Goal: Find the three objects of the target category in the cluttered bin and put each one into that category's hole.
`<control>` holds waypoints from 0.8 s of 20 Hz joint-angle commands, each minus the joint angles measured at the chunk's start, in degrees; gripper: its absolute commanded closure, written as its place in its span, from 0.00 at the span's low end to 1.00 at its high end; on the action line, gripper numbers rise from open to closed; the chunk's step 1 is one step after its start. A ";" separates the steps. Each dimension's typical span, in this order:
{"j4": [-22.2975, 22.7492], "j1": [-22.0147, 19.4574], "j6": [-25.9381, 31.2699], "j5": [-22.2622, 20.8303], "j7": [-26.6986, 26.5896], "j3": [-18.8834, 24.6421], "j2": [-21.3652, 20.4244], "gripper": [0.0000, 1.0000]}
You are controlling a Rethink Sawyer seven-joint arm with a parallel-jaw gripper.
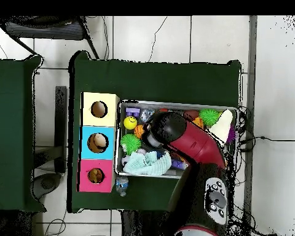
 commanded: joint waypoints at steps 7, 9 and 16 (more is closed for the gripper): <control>0.81 4.05 11.48 -1.03 15.33 -2.32 -3.81 1.00; 0.81 4.87 12.60 -1.03 16.21 -3.23 -4.42 1.00; 2.56 6.99 13.15 0.26 18.03 -5.19 -5.84 1.00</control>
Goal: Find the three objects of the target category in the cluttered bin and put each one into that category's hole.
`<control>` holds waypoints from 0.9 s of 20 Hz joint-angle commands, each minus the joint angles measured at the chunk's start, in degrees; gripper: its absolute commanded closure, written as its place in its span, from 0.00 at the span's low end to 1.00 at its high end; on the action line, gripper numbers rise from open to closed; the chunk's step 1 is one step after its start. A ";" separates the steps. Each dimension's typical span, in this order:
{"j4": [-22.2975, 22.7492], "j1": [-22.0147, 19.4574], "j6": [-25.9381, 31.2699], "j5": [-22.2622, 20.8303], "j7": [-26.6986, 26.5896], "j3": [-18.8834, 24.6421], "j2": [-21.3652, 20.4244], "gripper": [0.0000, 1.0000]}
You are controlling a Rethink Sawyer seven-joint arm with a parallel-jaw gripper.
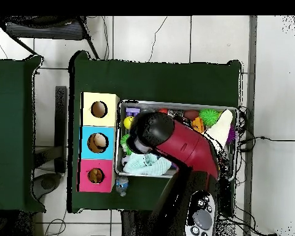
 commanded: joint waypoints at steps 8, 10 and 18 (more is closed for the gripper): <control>5.95 6.27 6.39 2.08 22.83 -3.49 -3.99 1.00; 6.84 7.54 6.17 2.57 24.02 -3.93 -4.58 1.00; 9.21 11.68 5.51 3.46 28.47 -4.73 -6.41 1.00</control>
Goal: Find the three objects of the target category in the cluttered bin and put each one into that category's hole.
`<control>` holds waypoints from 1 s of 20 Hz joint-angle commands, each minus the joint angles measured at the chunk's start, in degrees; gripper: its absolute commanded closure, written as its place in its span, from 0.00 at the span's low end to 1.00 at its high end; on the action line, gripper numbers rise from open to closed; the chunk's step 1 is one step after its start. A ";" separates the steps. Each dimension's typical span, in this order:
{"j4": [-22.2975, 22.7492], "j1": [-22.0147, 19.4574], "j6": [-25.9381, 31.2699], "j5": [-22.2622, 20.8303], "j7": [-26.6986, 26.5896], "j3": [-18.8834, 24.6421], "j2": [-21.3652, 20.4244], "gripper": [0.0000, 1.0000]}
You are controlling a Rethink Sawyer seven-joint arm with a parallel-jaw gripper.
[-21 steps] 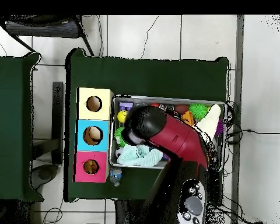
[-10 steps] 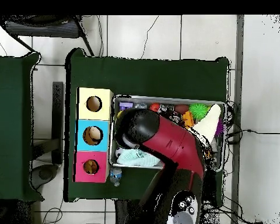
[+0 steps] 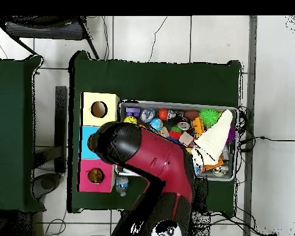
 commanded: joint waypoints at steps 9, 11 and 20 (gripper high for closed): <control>12.26 3.52 0.90 3.33 19.22 2.06 -2.59 1.00; 13.60 3.47 -0.73 3.82 18.77 2.47 -2.62 1.00; 20.77 5.78 -7.47 6.55 19.39 3.28 -4.11 1.00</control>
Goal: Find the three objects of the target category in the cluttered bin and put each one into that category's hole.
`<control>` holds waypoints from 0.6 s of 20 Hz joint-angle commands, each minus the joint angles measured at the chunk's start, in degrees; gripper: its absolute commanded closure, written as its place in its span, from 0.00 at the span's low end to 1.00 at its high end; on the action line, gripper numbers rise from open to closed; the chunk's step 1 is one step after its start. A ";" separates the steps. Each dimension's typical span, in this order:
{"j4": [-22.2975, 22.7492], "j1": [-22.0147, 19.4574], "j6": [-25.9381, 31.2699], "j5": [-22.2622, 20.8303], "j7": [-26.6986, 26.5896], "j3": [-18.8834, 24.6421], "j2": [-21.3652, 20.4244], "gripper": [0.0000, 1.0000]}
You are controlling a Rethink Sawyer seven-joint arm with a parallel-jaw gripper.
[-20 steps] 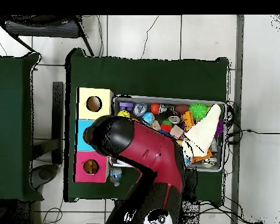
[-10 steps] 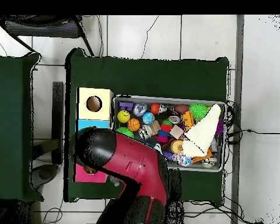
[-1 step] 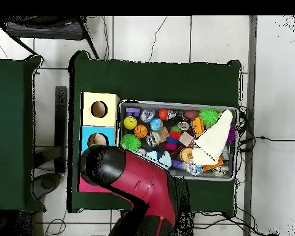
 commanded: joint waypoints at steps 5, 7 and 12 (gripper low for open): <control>13.09 3.35 -8.78 5.17 15.35 3.91 -1.31 1.00; 13.84 4.46 -9.38 5.76 16.10 3.94 -1.48 1.00; 15.40 7.15 -11.35 7.97 17.75 4.47 -1.25 1.00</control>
